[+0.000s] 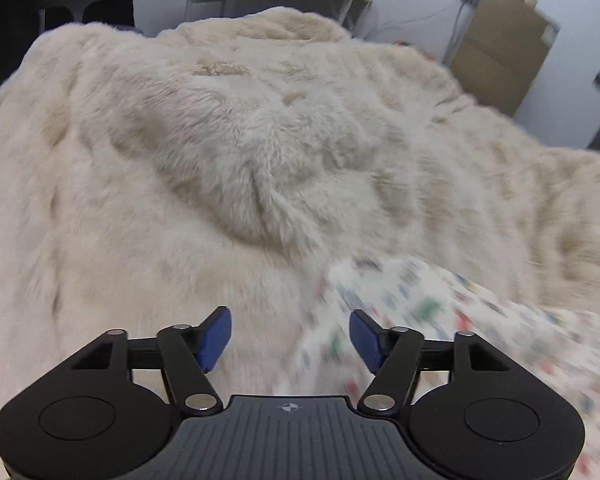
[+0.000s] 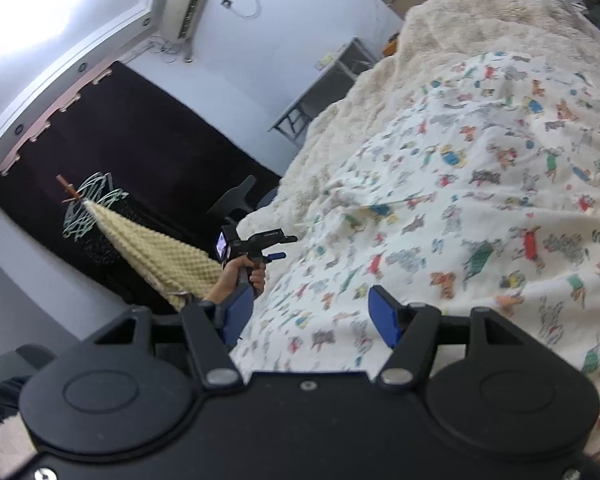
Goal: Fold clothes
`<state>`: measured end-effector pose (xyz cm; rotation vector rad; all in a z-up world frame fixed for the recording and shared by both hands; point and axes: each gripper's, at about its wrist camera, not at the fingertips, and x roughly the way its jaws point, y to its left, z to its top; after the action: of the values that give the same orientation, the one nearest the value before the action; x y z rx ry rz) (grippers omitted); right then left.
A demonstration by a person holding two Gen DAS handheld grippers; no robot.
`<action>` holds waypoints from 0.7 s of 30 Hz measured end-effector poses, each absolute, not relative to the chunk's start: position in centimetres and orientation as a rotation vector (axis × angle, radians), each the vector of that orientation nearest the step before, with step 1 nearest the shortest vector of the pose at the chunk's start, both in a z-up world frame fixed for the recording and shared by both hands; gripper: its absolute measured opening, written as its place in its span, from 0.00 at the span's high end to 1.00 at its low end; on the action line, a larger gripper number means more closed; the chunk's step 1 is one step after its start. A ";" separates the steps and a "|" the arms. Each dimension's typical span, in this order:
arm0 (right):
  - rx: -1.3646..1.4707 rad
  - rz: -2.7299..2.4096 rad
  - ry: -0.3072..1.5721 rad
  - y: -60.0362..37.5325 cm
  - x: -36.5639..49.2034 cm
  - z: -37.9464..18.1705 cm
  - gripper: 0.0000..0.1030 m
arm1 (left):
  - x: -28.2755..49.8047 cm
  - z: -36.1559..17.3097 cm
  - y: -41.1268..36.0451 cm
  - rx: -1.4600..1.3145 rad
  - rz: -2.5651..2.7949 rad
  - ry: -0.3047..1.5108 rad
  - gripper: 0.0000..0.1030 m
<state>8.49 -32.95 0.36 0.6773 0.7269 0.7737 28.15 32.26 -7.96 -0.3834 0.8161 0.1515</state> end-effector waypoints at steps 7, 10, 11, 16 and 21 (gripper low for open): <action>0.583 0.794 0.753 -31.1 7.3 0.0 0.36 | 16.0 0.1 32.5 -0.147 0.013 0.736 0.27; 0.528 0.827 0.739 -30.3 6.0 0.5 0.35 | 12.0 4.9 33.8 -0.013 0.090 0.694 0.26; 0.520 0.833 0.737 -30.2 5.8 0.5 0.35 | 10.6 6.7 34.5 0.018 0.113 0.683 0.22; 0.429 0.845 0.732 -29.0 3.6 1.4 0.30 | 5.5 12.4 36.3 0.098 0.116 0.676 0.15; 0.336 0.715 0.730 -29.3 2.0 1.9 0.30 | 3.4 7.9 28.6 0.111 -0.132 0.624 0.13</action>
<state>1.99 -29.27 1.89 0.3363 0.7298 0.7152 3.42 28.58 7.91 0.1107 0.6235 -0.1325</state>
